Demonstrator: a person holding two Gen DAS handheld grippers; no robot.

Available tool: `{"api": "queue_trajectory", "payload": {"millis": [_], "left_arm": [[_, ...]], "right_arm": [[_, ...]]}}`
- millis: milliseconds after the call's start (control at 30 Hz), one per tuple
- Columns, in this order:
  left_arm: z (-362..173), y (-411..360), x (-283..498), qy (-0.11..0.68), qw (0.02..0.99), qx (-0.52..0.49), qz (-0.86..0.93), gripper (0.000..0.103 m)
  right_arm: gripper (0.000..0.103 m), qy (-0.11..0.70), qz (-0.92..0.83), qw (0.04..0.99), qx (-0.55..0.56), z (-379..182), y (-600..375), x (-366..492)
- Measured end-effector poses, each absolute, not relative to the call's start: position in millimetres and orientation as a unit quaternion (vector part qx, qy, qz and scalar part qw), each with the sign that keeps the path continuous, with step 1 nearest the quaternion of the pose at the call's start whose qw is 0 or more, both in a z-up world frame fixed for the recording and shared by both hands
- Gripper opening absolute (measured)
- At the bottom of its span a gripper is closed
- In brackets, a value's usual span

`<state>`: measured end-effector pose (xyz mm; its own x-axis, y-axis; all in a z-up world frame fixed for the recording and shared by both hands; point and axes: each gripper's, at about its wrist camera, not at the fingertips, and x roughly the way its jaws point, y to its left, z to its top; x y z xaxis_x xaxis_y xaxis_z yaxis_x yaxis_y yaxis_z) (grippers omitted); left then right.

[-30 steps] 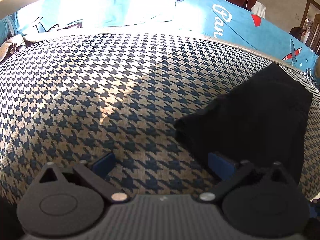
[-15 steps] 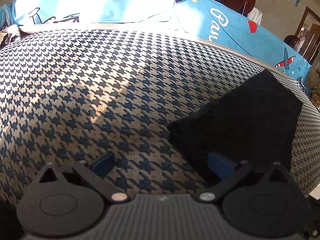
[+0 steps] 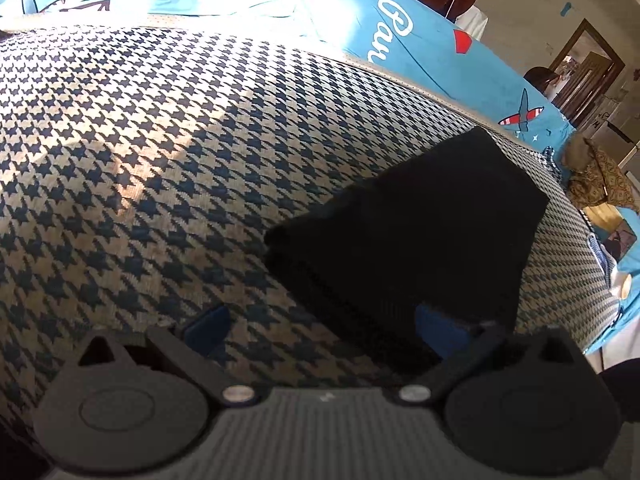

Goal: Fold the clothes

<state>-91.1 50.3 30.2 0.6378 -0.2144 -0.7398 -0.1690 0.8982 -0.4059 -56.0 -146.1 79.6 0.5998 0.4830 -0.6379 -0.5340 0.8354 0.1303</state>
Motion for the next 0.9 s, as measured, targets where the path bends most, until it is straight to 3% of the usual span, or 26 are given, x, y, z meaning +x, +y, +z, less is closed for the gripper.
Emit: {"api": "queue_trajectory", "payload": {"millis": [300, 900], "left_arm": [[28, 38, -77, 0.445, 0.852, -0.266, -0.064, 0.103], [22, 3, -43, 0.462, 0.824, -0.319, -0.076, 0.103]], "right_arm": [[0.008, 0.381, 0.286, 0.875, 0.083, 82, -167, -38], [0.008, 0.378, 0.285, 0.868, 0.148, 91, -183, -33]]}}
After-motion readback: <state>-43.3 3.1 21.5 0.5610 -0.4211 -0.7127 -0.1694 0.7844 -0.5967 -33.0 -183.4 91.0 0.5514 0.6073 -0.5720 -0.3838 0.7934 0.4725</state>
